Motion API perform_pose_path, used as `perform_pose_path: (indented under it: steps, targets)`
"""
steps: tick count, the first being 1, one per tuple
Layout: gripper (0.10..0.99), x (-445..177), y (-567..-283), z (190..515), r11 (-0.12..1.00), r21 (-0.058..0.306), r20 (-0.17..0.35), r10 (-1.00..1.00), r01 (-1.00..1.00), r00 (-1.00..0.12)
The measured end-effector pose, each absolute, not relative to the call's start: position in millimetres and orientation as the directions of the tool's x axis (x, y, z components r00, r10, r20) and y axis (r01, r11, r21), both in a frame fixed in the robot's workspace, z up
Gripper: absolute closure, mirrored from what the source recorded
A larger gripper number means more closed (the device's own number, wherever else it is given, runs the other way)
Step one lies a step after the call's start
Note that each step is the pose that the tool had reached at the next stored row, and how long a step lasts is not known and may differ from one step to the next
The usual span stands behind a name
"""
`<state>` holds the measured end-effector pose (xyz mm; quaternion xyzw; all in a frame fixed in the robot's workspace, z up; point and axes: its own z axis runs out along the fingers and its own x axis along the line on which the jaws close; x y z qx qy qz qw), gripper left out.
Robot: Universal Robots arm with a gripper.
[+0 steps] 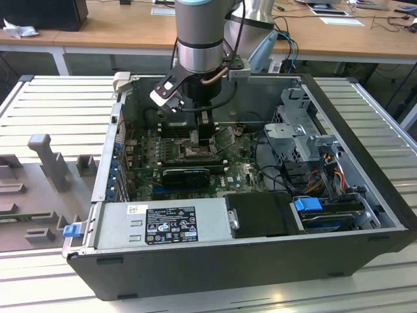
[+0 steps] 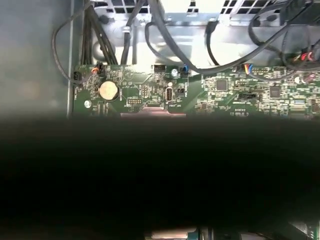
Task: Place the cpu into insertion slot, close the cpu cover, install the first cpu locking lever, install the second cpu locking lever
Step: 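Place the cpu into insertion slot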
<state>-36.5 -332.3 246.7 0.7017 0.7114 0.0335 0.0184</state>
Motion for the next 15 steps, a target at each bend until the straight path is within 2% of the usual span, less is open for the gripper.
perform_pose_path:
  steps: [15]
  targets:
    - [0.557,-40.0,-323.4,226.3,0.030,0.074,0.026,0.999,0.997,-0.032]
